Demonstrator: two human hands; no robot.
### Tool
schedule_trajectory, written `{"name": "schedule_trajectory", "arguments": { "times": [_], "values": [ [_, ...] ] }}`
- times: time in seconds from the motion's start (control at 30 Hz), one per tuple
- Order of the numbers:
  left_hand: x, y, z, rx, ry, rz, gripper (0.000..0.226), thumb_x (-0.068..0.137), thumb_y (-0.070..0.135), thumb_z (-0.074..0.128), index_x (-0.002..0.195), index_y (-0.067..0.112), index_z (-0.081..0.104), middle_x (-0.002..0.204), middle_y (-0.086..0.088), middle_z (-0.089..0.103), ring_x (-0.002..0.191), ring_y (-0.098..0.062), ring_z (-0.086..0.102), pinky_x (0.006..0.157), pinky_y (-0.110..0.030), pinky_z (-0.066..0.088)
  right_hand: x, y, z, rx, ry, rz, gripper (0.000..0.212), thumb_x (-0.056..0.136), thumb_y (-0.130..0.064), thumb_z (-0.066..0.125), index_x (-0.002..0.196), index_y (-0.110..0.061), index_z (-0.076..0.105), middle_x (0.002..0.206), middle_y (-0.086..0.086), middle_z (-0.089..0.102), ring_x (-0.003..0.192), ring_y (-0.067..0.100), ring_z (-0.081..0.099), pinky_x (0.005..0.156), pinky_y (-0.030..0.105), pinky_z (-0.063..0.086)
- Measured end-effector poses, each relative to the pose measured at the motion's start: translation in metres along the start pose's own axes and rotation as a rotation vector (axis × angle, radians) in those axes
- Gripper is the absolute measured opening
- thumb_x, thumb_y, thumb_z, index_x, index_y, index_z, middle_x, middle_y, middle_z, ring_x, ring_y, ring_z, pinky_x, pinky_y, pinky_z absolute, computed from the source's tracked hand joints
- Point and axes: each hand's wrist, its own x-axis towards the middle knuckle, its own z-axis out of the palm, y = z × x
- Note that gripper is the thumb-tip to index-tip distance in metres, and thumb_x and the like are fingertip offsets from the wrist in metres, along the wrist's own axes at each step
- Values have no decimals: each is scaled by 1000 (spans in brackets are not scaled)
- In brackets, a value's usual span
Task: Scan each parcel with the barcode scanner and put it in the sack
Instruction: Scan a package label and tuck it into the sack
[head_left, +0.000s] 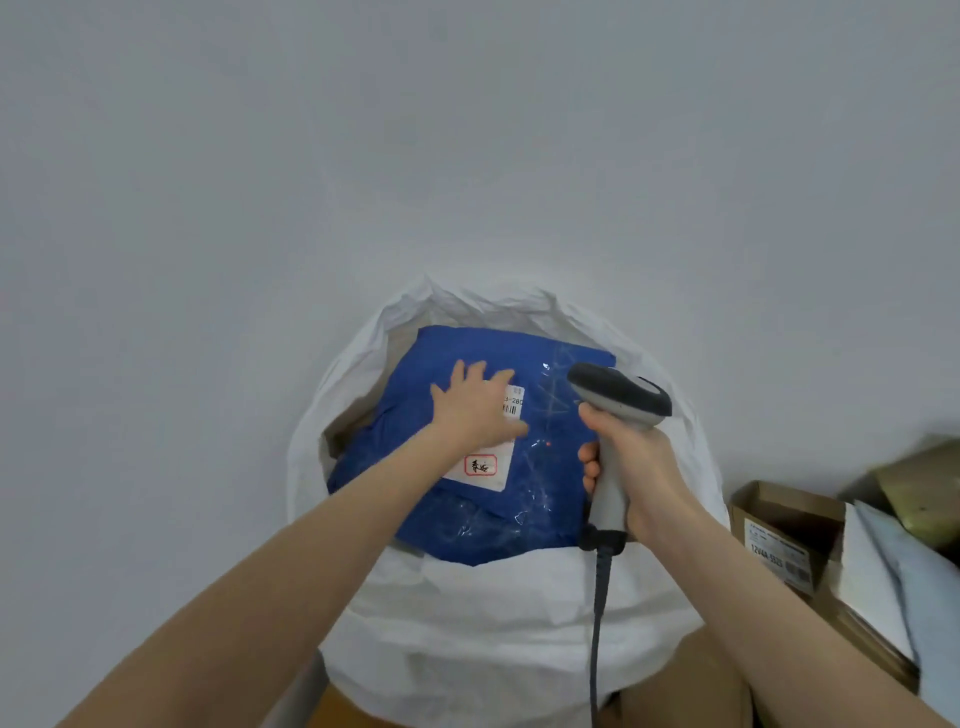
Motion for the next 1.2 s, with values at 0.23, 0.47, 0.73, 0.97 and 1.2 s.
{"name": "schedule_trajectory", "arguments": {
  "times": [0.23,0.47,0.73,0.97,1.2],
  "values": [
    [21,-33,37,131,-184,-75,109,75,57,72,150,45,-6,158,-7,-26,145,-36,-18,104,-76,9,11,-1,-2,13,6,35,16,88,-23,69,84,-9,62,49,5,54,38,12,46,39,22,41],
    [45,-31,55,73,-251,-96,110,73,61,71,150,47,-6,157,-6,-28,145,-36,-19,104,-76,8,3,3,-26,40,17,103,19,86,-27,72,94,-11,65,55,6,57,43,12,50,43,23,46],
    [23,-4,22,-42,-37,-93,79,84,70,50,150,34,26,161,-11,7,147,-34,7,108,-68,14,-35,10,-56,97,52,112,18,85,-24,73,86,-10,62,54,6,55,42,13,48,43,22,45],
    [-28,90,-4,-135,294,50,57,97,45,48,143,13,38,152,-13,29,138,-30,29,103,-44,37,-84,23,-116,120,105,103,18,87,-23,72,86,-10,60,50,4,54,39,12,47,41,23,43],
    [-104,242,19,-169,324,222,49,96,38,52,139,15,44,144,-9,39,133,-25,36,99,-38,40,-150,38,-219,154,165,133,20,87,-25,71,93,-9,61,51,3,53,41,12,48,41,25,43]
  ]
}}
